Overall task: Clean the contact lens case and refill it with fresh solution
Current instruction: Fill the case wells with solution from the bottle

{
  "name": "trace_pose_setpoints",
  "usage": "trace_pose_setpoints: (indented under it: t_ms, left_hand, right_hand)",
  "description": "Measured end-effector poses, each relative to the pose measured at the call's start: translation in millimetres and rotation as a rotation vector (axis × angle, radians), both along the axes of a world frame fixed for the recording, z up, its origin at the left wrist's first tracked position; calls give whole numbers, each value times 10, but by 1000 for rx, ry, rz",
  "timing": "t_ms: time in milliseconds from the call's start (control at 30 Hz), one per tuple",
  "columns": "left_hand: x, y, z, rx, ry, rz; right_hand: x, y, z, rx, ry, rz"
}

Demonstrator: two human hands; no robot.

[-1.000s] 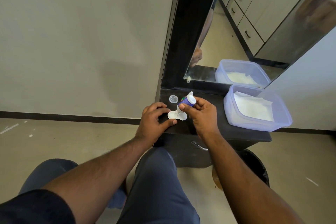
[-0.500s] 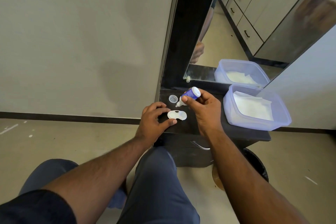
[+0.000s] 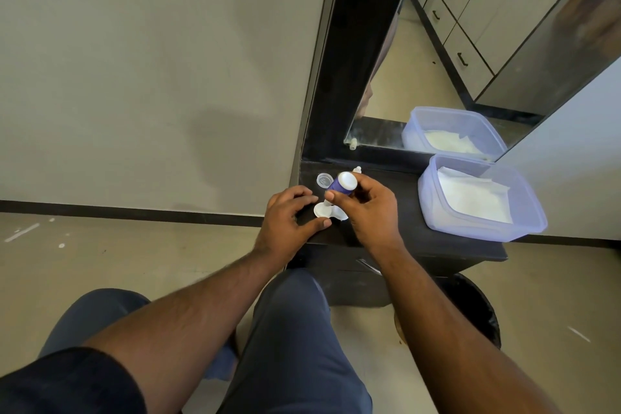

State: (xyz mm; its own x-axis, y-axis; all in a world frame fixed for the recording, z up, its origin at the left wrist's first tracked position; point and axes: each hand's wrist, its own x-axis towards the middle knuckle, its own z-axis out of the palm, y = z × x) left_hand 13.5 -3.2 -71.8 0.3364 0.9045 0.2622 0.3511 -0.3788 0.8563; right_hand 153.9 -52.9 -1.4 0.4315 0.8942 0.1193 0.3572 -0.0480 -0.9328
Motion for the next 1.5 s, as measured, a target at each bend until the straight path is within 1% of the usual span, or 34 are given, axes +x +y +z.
trace_pose_setpoints:
  t_ms: [233, 333, 400, 567, 633, 700, 867, 1000, 1133, 1500]
  left_hand:
    - [1, 3, 6, 3, 8, -1]
    - [0, 8, 9, -1, 8, -3]
    - [1, 11, 10, -4, 12, -4]
    - [3, 20, 8, -18, 2, 0]
    - [5, 25, 4, -26, 5, 2]
    - [11, 26, 4, -29, 7, -1]
    - [10, 38, -9, -27, 3, -3]
    - [6, 38, 5, -24, 0, -20]
    - [5, 40, 9, -24, 6, -24]
    - [1, 34, 8, -28, -1, -31]
  right_hand:
    - [11, -6, -36, -21, -60, -5]
    - [13, -7, -27, -27, -49, -17]
    - [10, -11, 22, -11, 16, -48]
    - [40, 13, 235, 104, 274, -105]
    - [59, 39, 293, 119, 361, -120]
    - [73, 60, 312, 105, 407, -118]
    - [60, 52, 204, -26, 343, -111]
    - [48, 19, 135, -77, 247, -92]
    - [45, 10, 119, -74, 197, -82]
    - [31, -36, 154, -49, 165, -69]
